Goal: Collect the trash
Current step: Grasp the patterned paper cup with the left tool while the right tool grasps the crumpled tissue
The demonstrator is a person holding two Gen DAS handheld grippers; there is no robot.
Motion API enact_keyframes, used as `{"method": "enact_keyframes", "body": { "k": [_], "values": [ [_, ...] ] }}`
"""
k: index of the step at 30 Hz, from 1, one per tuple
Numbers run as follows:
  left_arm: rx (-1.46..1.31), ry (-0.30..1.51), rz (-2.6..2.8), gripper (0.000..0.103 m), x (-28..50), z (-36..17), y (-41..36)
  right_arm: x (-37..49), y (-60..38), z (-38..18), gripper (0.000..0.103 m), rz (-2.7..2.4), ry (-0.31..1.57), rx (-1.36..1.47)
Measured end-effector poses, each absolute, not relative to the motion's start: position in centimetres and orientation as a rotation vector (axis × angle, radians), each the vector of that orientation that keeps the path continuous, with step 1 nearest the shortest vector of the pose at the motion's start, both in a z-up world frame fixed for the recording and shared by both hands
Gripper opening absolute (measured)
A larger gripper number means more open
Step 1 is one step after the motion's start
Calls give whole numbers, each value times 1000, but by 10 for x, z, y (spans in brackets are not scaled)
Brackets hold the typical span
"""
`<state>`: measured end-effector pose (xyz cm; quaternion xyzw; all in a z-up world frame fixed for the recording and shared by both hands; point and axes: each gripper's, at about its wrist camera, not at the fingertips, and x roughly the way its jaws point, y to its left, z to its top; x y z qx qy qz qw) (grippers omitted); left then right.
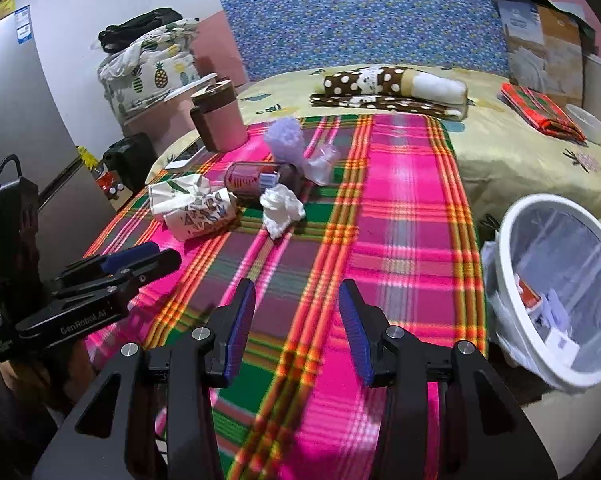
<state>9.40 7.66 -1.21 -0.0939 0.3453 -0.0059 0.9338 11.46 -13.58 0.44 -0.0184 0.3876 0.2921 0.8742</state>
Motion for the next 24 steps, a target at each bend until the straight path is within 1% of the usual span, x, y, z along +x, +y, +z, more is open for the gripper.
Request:
{"method": "enact_keyframes", "body": {
  "k": [2, 5, 24],
  "values": [
    [-181, 701, 1, 53, 99, -12, 85, 118, -130, 4, 46, 618, 810, -41],
    [-163, 697, 16, 54, 108, -11, 93, 126, -119, 4, 46, 629, 816, -49],
    [-103, 756, 18, 54, 159, -33, 111, 183, -80, -20, 46, 642, 887, -88]
  ]
}}
